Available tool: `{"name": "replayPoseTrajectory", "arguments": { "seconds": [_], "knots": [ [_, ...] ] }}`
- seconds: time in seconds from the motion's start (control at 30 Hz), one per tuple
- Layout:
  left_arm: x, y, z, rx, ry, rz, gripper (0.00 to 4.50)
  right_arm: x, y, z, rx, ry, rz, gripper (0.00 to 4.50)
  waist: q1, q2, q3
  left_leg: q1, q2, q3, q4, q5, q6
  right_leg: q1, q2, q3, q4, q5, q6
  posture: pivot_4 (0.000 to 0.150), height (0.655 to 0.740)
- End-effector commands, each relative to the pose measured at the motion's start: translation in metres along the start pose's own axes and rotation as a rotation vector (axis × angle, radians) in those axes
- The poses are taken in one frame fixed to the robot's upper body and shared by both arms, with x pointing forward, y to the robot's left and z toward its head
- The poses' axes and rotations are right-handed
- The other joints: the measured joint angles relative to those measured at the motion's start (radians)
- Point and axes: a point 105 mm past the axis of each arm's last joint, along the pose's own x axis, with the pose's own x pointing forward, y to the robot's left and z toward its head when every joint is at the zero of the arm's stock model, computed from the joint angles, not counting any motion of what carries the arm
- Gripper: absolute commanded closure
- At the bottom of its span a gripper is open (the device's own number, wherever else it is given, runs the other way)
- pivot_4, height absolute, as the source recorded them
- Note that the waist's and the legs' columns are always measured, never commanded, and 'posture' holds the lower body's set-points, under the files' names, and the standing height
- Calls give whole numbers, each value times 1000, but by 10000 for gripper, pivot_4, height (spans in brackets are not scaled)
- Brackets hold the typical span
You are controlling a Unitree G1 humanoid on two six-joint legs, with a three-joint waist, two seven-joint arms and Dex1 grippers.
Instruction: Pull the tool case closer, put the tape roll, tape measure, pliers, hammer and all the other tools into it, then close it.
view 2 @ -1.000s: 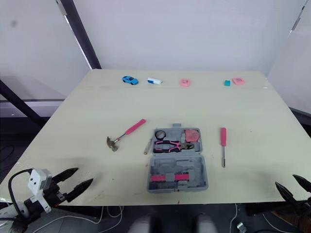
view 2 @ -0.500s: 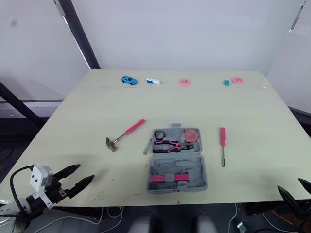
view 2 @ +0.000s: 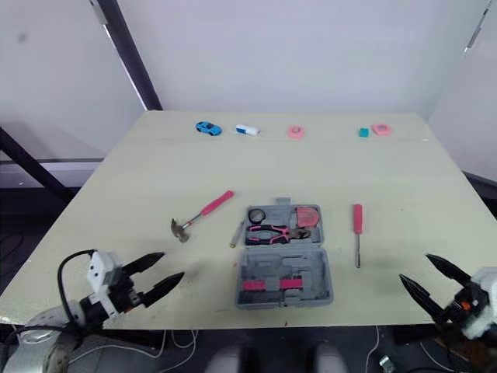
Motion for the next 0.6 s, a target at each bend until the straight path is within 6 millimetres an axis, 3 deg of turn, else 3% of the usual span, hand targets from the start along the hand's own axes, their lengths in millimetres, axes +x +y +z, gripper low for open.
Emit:
{"name": "replayPoseTrajectory", "arguments": {
  "seconds": [0.03,0.23,0.6],
  "knots": [
    [13,0,13,26,-29,20,0,8,5,13,-25,-28,39,443,2,0,0,0,-1,0,0,0,0,0,0,0,0,0,0,1500,7400],
    [45,-13,19,-6,-66,75,0,21,20,19,-55,-43,124,443,5,0,0,-1,-2,0,0,0,0,0,2,0,-1,0,0,1500,7400],
    [95,-20,7,-20,26,271,0,36,38,25,-94,-84,224,443,5,0,0,-1,-2,0,1,0,0,1,4,0,0,1,1,1500,7400]
  ]
}}
